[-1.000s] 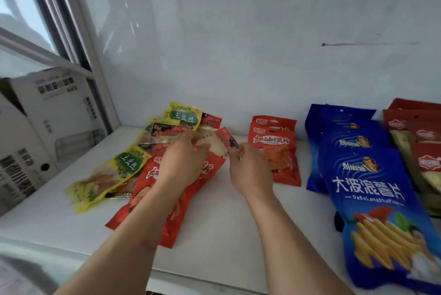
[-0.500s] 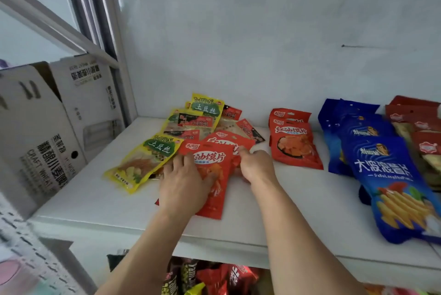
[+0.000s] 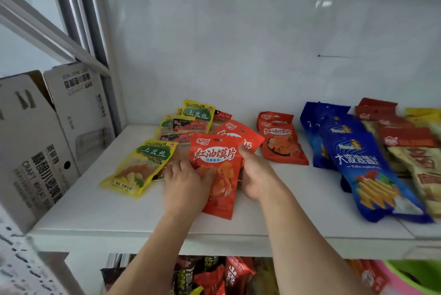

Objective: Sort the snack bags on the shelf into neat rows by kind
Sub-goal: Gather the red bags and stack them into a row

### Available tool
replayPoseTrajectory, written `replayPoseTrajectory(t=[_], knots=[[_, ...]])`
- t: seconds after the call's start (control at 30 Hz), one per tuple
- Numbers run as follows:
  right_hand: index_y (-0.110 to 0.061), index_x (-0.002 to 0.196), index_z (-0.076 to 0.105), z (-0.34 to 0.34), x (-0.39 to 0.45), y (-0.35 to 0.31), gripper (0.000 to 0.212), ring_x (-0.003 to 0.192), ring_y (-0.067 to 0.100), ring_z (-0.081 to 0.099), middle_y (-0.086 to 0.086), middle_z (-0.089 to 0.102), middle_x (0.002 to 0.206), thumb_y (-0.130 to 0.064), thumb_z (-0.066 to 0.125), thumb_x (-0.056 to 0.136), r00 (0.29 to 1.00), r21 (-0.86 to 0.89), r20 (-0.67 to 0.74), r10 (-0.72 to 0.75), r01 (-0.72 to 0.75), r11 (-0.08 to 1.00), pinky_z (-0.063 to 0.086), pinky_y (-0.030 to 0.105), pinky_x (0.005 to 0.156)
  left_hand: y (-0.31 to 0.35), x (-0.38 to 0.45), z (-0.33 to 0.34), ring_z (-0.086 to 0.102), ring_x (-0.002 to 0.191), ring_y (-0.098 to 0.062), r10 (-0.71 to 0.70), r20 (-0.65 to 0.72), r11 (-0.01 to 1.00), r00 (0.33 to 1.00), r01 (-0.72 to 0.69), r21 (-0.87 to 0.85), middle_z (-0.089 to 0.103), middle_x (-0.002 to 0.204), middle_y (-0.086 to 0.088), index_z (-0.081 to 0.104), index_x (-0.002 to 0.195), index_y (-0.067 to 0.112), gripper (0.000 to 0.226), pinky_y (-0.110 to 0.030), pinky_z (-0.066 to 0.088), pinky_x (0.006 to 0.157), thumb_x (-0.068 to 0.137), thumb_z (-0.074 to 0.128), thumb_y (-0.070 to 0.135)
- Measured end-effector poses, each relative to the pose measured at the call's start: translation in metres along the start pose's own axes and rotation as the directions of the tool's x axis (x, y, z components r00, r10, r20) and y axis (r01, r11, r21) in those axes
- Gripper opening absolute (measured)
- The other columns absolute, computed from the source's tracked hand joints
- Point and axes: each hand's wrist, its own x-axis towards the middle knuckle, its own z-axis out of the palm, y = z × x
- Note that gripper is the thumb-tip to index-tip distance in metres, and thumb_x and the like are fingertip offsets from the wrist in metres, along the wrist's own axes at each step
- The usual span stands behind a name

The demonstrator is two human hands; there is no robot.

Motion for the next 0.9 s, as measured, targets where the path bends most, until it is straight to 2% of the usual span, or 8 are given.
replayPoseTrajectory(t=[0.1,0.3,0.37,0.43,0.57,0.63,0.8,0.9], knots=[[-0.019,0.11,0.066,-0.009,0.001,-0.003,0.03,0.092,0.027,0.075,0.007,0.078,0.096,-0.043,0.051,0.101,0.998,0.02,-0.01,-0.069,0.07,0.997,0.055,0.048,0.094,0.005,0.001,-0.002,0.039,0.136,-0.036,0.01,0.0,1.0,1.0,-0.01,-0.01,0.054,0.139,-0.015,0.044,0.134,0.006,0.082,-0.045,0.031,0.113,0.084,0.055,0.07],[-0.021,0.111,0.065,-0.03,0.002,-0.023,0.03,0.083,0.02,0.076,0.002,0.079,0.091,-0.047,0.06,0.096,0.984,0.065,-0.082,-0.16,0.166,0.984,0.059,0.033,0.07,0.025,0.005,-0.005,0.054,0.122,-0.03,-0.018,-0.033,0.953,0.999,0.007,-0.302,0.052,0.133,-0.006,0.043,0.137,0.013,0.08,-0.038,0.043,0.093,0.076,0.08,0.05],[-0.024,0.11,0.064,-0.039,0.003,-0.033,0.03,0.083,0.02,0.076,0.0,0.078,0.095,-0.049,0.064,0.093,0.966,0.072,-0.146,-0.212,0.224,0.972,0.06,0.034,0.071,0.028,0.009,-0.003,0.059,0.115,-0.028,-0.041,-0.006,0.91,0.999,0.035,-0.412,0.056,0.129,-0.003,0.048,0.132,0.017,0.075,-0.038,0.047,0.091,0.073,0.083,0.047],[-0.025,0.101,0.064,-0.052,0.006,-0.043,0.025,0.081,0.018,0.074,-0.002,0.076,0.095,-0.048,0.064,0.093,0.93,0.02,-0.219,-0.296,0.307,0.951,0.06,0.036,0.075,0.031,0.012,0.0,0.064,0.108,-0.023,-0.058,0.021,0.848,0.998,0.06,-0.526,0.064,0.121,0.002,0.053,0.126,0.024,0.07,-0.043,0.054,0.091,0.068,0.084,0.047],[-0.024,0.1,0.067,-0.086,0.02,-0.057,0.025,0.083,0.017,0.072,-0.005,0.073,0.093,-0.048,0.064,0.093,0.816,-0.179,-0.357,-0.455,0.418,0.89,0.06,0.041,0.081,0.046,0.009,0.003,0.065,0.097,-0.016,-0.06,0.097,0.739,0.993,0.109,-0.665,0.068,0.108,0.009,0.054,0.124,0.025,0.057,-0.033,0.051,0.082,0.077,0.084,0.034],[-0.021,0.103,0.067,-0.105,0.031,-0.059,0.029,0.086,0.02,0.072,-0.003,0.073,0.096,-0.048,0.063,0.093,0.782,-0.31,-0.386,-0.489,0.39,0.867,0.059,0.044,0.084,0.054,0.007,0.006,0.066,0.097,-0.013,-0.037,0.123,0.716,0.992,0.112,-0.689,0.069,0.107,0.011,0.054,0.125,0.028,0.058,-0.032,0.052,0.082,0.076,0.085,0.034],[-0.016,0.111,0.066,-0.14,0.057,-0.056,0.045,0.09,0.025,0.07,0.003,0.073,0.102,-0.055,0.061,0.09,0.805,-0.584,-0.38,-0.455,0.172,0.793,0.057,0.045,0.087,0.063,0.011,0.026,0.068,0.096,-0.013,-0.037,0.231,0.718,0.972,0.186,-0.671,0.071,0.109,0.008,0.054,0.126,0.028,0.051,-0.03,0.053,0.077,0.082,0.079,0.033],[-0.014,0.116,0.063,-0.146,0.062,-0.058,0.045,0.097,0.027,0.069,0.004,0.071,0.109,-0.052,0.061,0.092,0.841,-0.652,-0.351,-0.412,0.096,0.752,0.055,0.04,0.087,0.07,0.011,0.035,0.069,0.099,-0.018,-0.039,0.303,0.725,0.952,0.236,-0.647,0.073,0.109,0.006,0.058,0.119,0.03,0.039,-0.041,0.057,0.089,0.084,0.076,0.033]])
